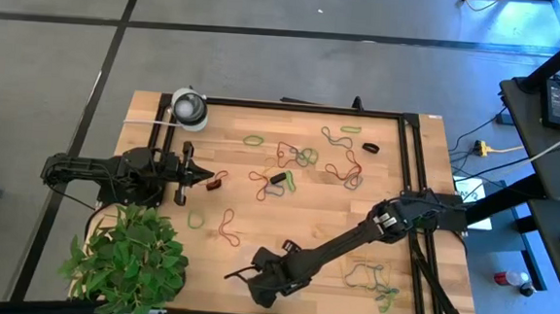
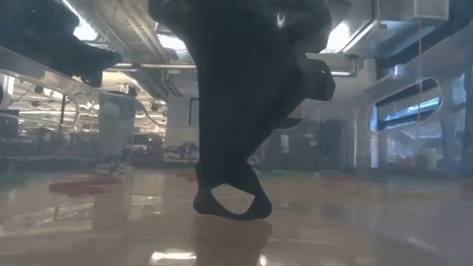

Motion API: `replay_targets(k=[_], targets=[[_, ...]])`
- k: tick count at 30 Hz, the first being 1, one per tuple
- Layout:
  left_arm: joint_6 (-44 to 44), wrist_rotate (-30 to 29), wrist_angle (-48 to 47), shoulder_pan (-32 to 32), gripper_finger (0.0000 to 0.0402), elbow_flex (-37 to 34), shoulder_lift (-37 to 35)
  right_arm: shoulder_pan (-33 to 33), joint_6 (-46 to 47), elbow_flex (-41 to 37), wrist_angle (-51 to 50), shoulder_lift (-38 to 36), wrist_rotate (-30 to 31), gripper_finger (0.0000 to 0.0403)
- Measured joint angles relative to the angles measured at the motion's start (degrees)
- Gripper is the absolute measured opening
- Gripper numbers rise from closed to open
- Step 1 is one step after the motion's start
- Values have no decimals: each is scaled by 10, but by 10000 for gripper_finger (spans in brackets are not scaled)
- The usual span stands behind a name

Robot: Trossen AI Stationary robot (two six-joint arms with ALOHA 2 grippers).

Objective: Pick and place rubber bands into bin
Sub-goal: Put the black rubber band into the transparent bin

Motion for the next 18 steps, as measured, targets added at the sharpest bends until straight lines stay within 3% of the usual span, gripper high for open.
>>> replay_targets(k=[11, 18], targets=[[0, 0, 0, 0, 4, 0, 0, -4, 17, 31, -20, 2, -4, 114], [0, 0, 0, 0, 4, 0, 0, -15, 9, 58, -50, 2, -1, 135]])
